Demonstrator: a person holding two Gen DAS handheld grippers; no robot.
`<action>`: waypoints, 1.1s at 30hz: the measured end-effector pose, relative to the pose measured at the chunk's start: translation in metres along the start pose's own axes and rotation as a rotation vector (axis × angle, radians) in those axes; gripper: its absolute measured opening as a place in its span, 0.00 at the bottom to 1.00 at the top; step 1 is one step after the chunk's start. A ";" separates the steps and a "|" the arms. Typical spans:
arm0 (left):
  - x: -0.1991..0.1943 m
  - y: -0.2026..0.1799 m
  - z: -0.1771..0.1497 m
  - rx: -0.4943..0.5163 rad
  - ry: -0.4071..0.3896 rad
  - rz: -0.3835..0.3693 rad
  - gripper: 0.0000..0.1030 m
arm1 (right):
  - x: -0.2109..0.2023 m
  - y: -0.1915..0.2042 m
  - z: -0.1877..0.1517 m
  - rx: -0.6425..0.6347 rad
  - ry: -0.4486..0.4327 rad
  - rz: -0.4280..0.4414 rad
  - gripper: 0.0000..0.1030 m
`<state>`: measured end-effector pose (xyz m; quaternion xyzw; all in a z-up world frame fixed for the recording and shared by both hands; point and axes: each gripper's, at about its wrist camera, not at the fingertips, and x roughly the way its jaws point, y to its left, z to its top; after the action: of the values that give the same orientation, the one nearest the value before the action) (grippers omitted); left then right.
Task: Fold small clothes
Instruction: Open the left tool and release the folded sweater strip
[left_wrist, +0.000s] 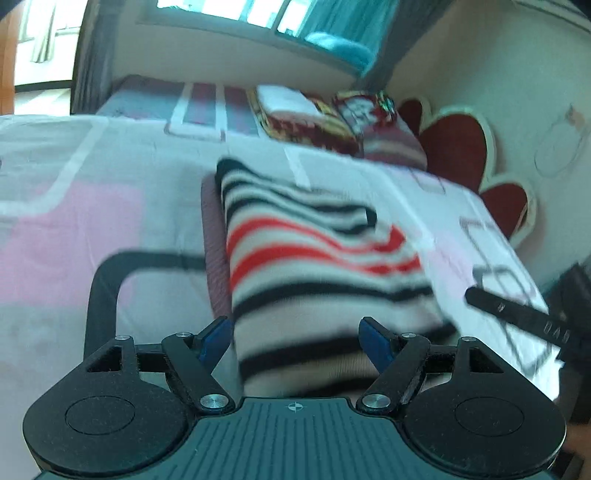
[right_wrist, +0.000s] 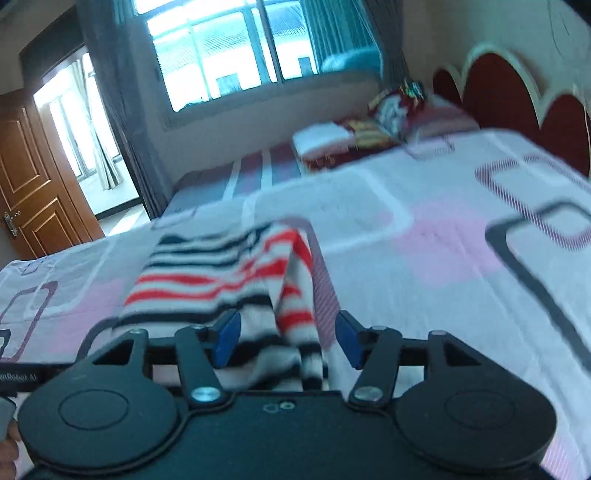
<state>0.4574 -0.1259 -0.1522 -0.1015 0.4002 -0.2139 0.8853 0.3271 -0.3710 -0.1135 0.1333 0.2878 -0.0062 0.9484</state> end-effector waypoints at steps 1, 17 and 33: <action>0.005 -0.001 0.006 -0.004 -0.003 0.006 0.74 | 0.004 0.002 0.005 -0.003 -0.002 0.017 0.45; 0.083 0.016 0.015 -0.111 0.085 0.049 0.91 | 0.106 0.020 0.007 -0.175 0.123 -0.001 0.35; 0.134 0.042 0.063 -0.188 0.043 0.172 0.91 | 0.164 0.031 0.063 -0.147 0.148 0.019 0.37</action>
<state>0.5964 -0.1495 -0.2147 -0.1449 0.4447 -0.1009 0.8781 0.5009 -0.3462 -0.1455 0.0660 0.3552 0.0339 0.9318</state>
